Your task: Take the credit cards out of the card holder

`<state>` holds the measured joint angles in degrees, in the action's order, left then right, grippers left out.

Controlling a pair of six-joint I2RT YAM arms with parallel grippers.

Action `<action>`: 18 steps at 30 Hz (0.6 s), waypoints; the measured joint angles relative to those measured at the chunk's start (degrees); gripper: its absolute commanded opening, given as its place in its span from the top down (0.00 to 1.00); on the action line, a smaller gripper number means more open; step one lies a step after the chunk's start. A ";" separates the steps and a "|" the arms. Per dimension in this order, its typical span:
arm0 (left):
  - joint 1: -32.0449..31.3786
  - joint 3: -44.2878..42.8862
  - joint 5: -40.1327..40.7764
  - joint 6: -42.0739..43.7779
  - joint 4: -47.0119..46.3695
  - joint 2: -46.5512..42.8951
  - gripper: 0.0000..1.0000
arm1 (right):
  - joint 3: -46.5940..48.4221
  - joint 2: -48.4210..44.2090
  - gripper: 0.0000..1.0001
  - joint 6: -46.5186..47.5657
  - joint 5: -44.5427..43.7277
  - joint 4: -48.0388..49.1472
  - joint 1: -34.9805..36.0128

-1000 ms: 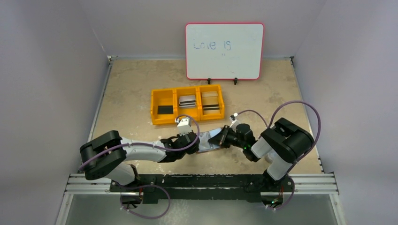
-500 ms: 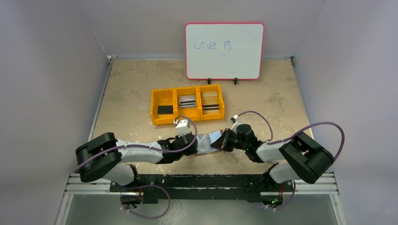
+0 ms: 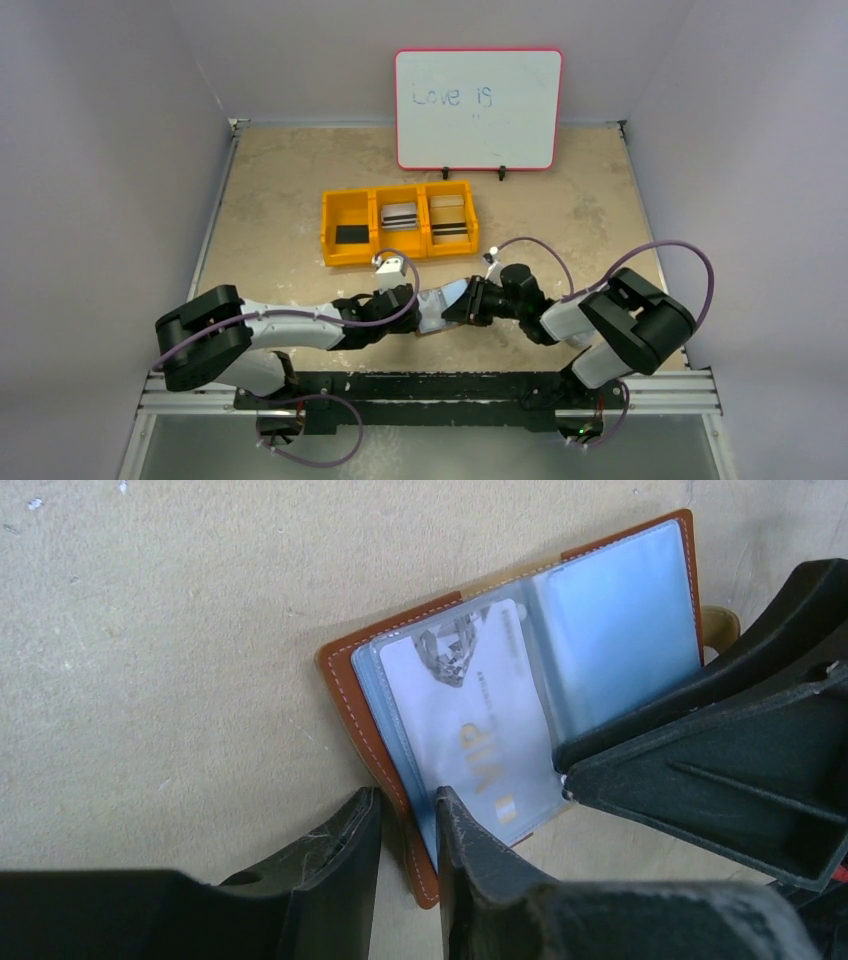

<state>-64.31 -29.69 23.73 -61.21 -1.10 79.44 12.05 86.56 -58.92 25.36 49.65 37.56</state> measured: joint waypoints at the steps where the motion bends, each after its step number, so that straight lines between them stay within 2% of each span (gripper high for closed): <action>1: 0.00 0.07 -0.31 0.28 0.04 -0.11 0.78 | 0.07 0.22 0.72 -0.04 0.15 0.02 0.00; 6: 0.00 -0.42 -1.55 1.03 -0.11 0.79 0.93 | 0.59 2.95 0.72 -0.83 1.84 2.58 -0.11; 8: 0.11 -1.18 -1.55 1.49 -0.57 1.77 0.99 | 0.76 4.28 0.76 -1.44 2.73 4.42 -0.37; 12: 0.22 -1.84 -0.31 2.36 -1.18 2.82 1.00 | 0.55 7.65 0.80 -3.10 4.50 9.05 -1.09; 15: 0.22 -2.25 0.55 2.51 -1.22 3.39 1.00 | -0.02 9.09 0.94 -4.20 4.83 11.67 -1.25; 18: 0.22 -2.40 0.83 2.49 -1.70 3.85 1.00 | -1.25 9.84 1.00 -5.62 4.22 13.79 -1.22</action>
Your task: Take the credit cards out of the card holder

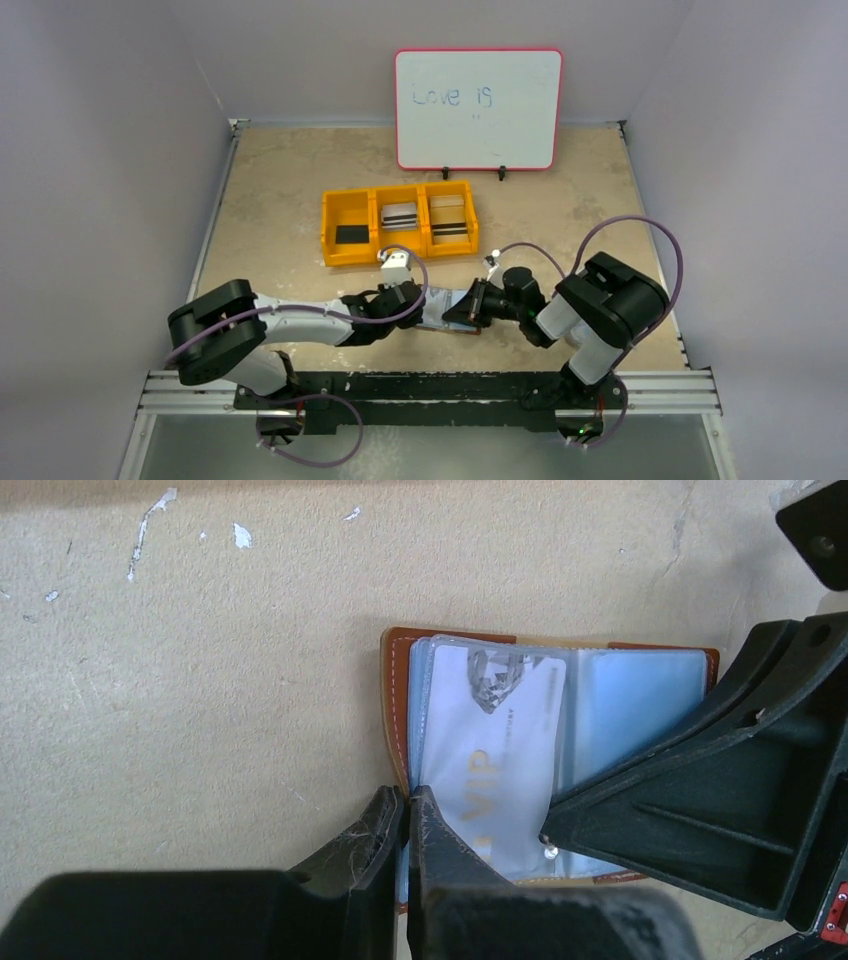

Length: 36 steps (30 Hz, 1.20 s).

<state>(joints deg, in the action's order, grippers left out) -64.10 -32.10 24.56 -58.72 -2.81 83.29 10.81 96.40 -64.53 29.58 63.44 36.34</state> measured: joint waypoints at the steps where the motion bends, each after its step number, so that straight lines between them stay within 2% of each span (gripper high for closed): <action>1: 0.00 -0.07 0.09 -0.02 -0.22 0.15 1.00 | -0.31 0.04 1.00 -0.55 -0.11 0.48 0.00; 8: -0.09 -0.22 0.68 -0.28 -0.44 0.24 1.00 | -1.25 -1.64 1.00 -2.38 -1.55 1.05 0.22; 21: -0.98 0.00 0.79 -0.87 4.02 -2.45 1.00 | -1.38 -15.17 1.00 -0.26 -6.93 -10.21 0.90; 22: -0.98 0.15 0.79 -0.90 4.20 -2.69 0.96 | -1.38 -15.87 0.98 0.13 -7.54 -11.41 0.90; 25: -0.98 0.46 0.79 -0.79 4.92 -3.45 0.77 | -0.70 -16.87 0.85 1.40 -7.96 -15.15 0.90; 28: -0.98 0.74 0.87 -0.68 6.32 -4.24 0.66 | 1.57 -16.98 0.77 3.87 -8.74 -18.80 0.92; 36: -0.98 0.74 4.79 -1.73 12.22 -11.69 0.61 | 6.14 -18.34 0.63 9.99 -9.14 -24.68 1.16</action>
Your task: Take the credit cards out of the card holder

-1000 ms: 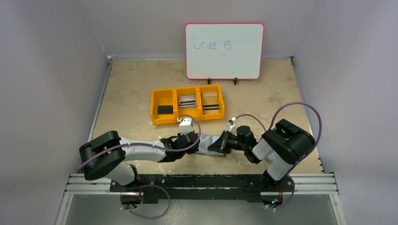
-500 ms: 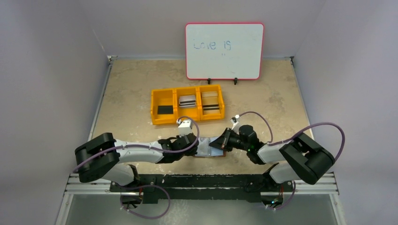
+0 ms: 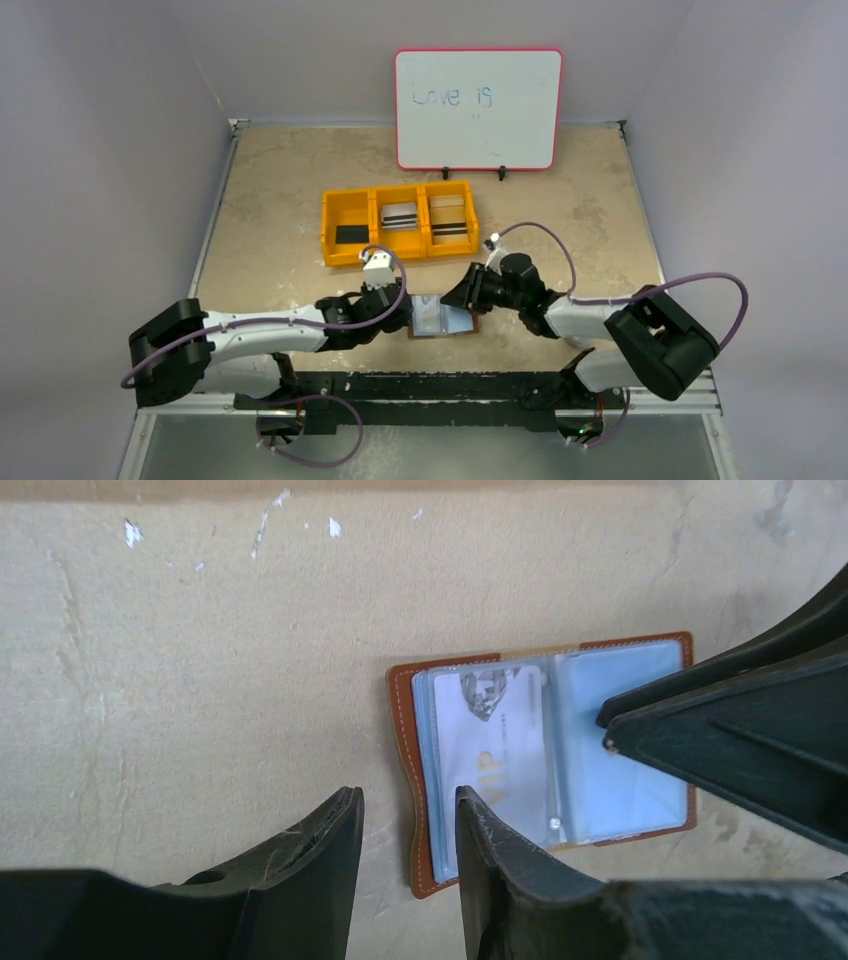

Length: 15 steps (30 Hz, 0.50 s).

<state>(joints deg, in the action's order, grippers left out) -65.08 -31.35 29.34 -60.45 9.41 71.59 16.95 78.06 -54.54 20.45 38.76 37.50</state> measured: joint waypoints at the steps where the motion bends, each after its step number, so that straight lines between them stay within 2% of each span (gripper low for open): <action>1: 0.00 -0.02 0.52 -0.24 0.35 -0.90 0.61 | 0.09 0.09 0.61 0.63 0.04 -0.50 0.00; 4: 0.00 -0.04 1.70 -1.03 0.66 -2.99 0.61 | 0.11 1.14 0.59 2.23 0.37 -1.77 0.00; 7: 0.00 -0.04 2.10 -1.55 0.57 -3.74 0.61 | 0.68 3.63 0.74 4.09 1.84 -2.82 0.00; 11: 0.00 -0.04 2.10 -1.84 -0.31 -3.50 0.61 | 2.43 6.51 0.72 4.87 2.16 -4.37 -0.02; 15: 0.00 -0.31 1.86 -1.97 -2.56 -1.79 0.60 | 3.74 6.71 0.86 5.14 -0.04 -6.36 0.17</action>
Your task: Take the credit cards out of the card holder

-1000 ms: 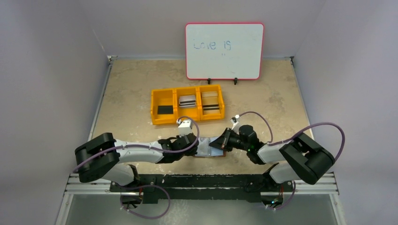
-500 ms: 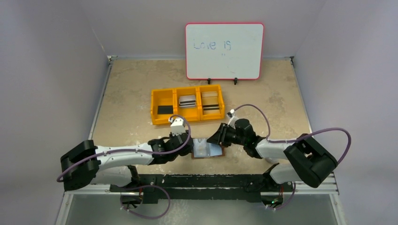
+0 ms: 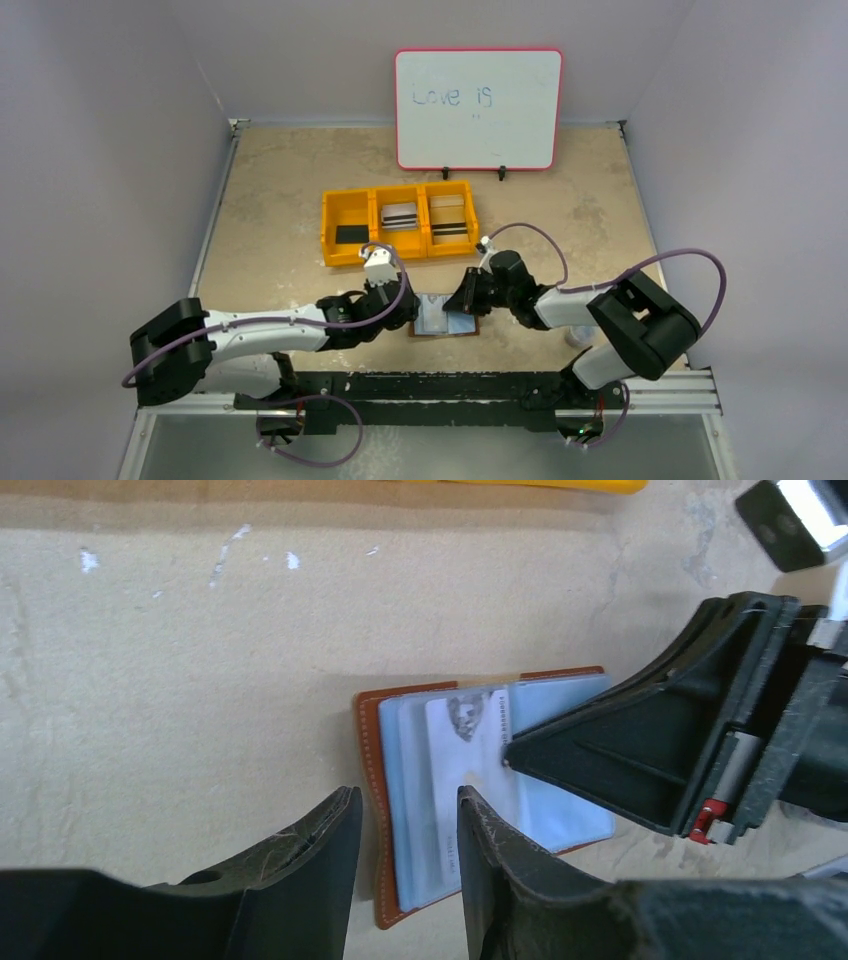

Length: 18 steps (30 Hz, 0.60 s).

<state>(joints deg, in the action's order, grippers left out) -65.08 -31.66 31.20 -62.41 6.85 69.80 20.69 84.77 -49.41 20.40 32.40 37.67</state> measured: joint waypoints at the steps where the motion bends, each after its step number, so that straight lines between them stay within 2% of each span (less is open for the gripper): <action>1: 0.00 -0.15 -0.24 0.04 -0.74 0.50 0.60 | -0.04 0.15 0.86 -0.02 -0.24 -0.13 0.00; 4: 0.00 -1.01 -1.55 0.07 -3.52 2.19 0.60 | -0.07 1.33 0.77 -0.92 0.28 0.72 -0.20; 10: 0.00 -3.61 -4.13 -0.68 -7.23 7.30 0.66 | -0.61 3.04 0.70 -2.69 1.84 5.01 -0.37; 18: 0.00 -3.82 -5.70 -2.71 -6.93 10.21 0.90 | -2.49 3.91 0.69 -5.11 3.52 9.73 -1.42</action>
<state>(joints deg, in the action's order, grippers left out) -65.08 -35.48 25.50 -65.12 -0.08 80.01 18.20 88.68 -54.52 23.92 42.13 36.25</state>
